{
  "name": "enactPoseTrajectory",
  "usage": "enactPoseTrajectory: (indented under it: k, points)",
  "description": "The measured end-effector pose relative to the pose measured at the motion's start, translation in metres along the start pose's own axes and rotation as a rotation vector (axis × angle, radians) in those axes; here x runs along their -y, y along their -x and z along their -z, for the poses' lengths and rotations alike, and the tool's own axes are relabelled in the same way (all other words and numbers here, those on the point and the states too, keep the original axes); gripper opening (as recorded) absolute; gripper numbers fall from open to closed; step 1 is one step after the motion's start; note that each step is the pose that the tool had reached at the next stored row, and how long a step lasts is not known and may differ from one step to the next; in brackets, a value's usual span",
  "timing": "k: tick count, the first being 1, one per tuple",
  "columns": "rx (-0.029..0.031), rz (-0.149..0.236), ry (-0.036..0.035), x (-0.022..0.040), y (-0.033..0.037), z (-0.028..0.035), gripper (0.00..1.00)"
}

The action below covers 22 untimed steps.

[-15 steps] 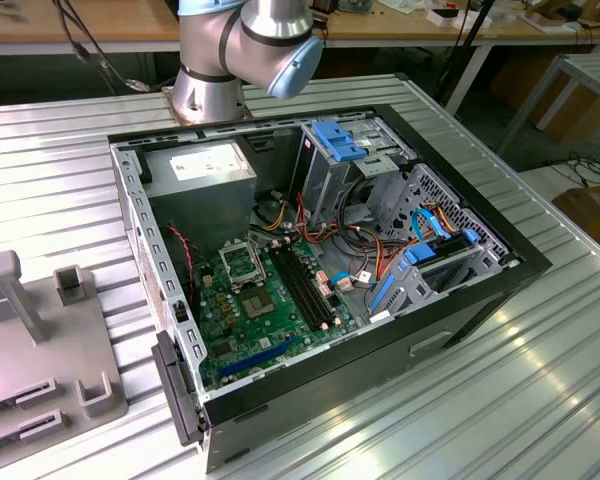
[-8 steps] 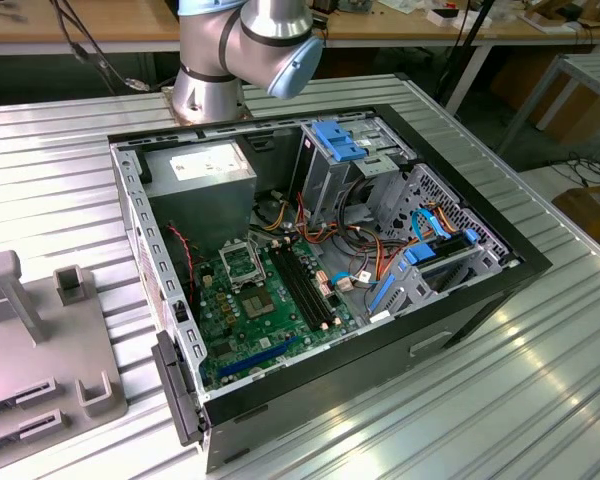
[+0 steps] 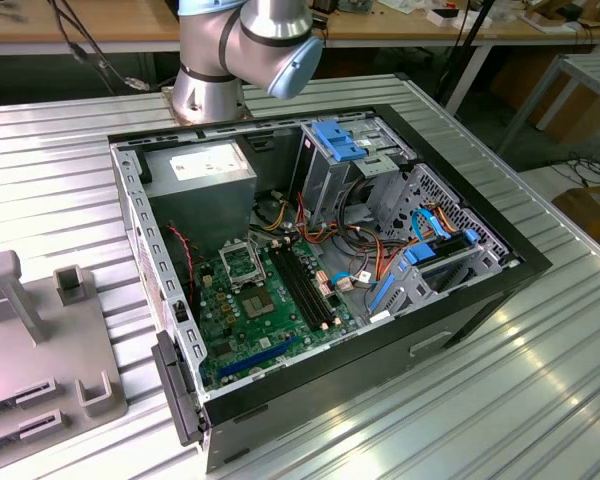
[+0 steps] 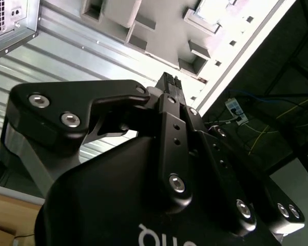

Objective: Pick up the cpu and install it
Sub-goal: 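Reach for the cpu, then pick up the cpu and move it towards the insertion slot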

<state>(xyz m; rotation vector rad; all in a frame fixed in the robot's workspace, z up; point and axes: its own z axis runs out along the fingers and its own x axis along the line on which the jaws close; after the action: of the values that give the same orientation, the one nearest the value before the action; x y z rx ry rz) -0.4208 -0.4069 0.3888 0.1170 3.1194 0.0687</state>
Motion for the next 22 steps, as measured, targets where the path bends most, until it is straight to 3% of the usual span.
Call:
enactPoseTrajectory:
  k: [2, 3, 5, 22]
  points:
    - [-0.0021, 0.000, -0.0002, 0.0218, -0.0148, -0.0009, 0.11]
    - [-0.0022, 0.000, -0.0001, 0.0264, -0.0329, -0.0017, 0.11]
    - [-0.0022, 0.000, 0.0001, 0.0270, -0.0414, -0.0018, 0.11]
    - [-0.0023, 0.000, 0.0007, 0.0272, -0.0445, -0.0018, 0.11]
